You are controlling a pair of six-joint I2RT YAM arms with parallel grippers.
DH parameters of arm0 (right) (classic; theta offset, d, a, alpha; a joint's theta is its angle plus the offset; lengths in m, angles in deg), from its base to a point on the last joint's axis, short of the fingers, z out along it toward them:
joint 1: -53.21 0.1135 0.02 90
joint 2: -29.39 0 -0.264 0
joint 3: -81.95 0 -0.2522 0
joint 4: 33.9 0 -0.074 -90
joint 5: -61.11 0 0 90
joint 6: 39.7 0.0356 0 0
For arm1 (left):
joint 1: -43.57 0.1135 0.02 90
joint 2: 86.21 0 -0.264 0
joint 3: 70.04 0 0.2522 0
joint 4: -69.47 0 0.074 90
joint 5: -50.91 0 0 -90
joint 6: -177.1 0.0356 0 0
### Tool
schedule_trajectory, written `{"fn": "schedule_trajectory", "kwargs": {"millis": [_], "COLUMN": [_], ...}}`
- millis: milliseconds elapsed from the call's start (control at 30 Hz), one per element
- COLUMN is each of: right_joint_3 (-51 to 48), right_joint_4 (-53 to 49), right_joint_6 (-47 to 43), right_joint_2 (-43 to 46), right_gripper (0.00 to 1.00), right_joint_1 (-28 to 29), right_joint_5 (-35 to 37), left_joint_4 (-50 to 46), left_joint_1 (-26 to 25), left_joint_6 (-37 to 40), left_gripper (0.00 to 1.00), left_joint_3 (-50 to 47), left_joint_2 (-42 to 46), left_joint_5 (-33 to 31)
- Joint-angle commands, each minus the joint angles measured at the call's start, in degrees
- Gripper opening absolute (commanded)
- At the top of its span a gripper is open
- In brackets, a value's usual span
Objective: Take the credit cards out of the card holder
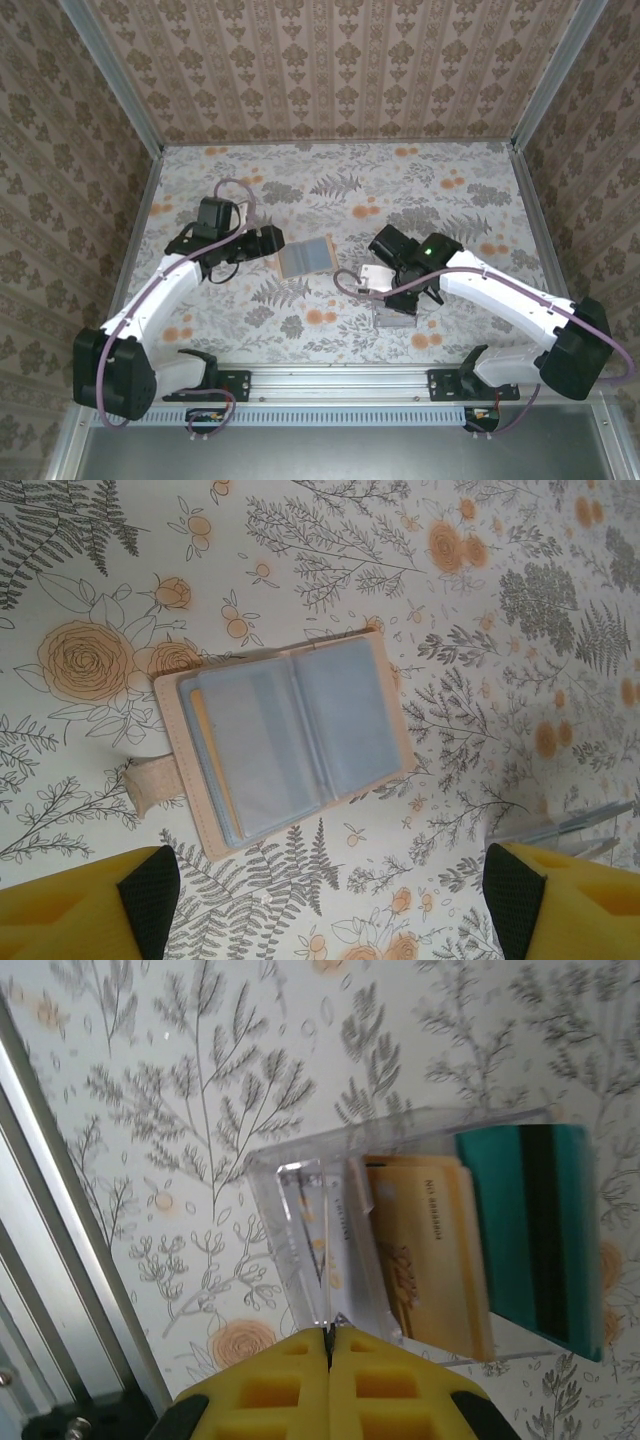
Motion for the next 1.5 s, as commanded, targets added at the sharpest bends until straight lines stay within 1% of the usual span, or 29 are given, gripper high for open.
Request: {"fn": "schedule_trajectory", "kwargs": {"millis": [0,133,400,667,867,1033,1467], "right_joint_3": [-1.3,-3.6,-6.5,-5.6,-1.0,0.0,-4.8], "right_joint_4": [-1.9,-0.8,3.1,3.5,0.8,0.3,1.8], "right_joint_6": [-4.0,-5.8,-6.1,-6.5,-6.6,-7.1,-7.5], "right_joint_2": [0.1,0.1,0.2,-0.6,-1.7,-2.4,-2.4], "right_gripper": [0.00,0.00,0.00,0.00,0.00,0.00,0.00], "right_joint_1": [0.5,0.5,0.5,0.5,0.5,0.5,0.5], "right_joint_5": [2.6,3.7,5.9,5.7,3.9,3.2,2.1], "left_joint_4": [-1.6,-1.8,-2.2,-2.6,-3.0,-3.1,-3.2], "left_joint_1": [0.2,0.2,0.2,0.2,0.2,0.3,0.8], "left_joint_6": [0.0,-0.5,-1.0,-1.1,-0.8,-0.6,0.0], "left_gripper": [0.83,0.83,0.83,0.83,0.83,0.83,0.83], "left_joint_3": [-1.1,-2.0,-2.3,-2.7,-2.6,-2.6,-2.5], "left_joint_2": [2.2,3.3,4.2,5.0,5.1,5.1,4.6], "left_joint_5": [-1.0,-1.2,-1.5,-1.7,-2.0,-2.1,-1.7]}}
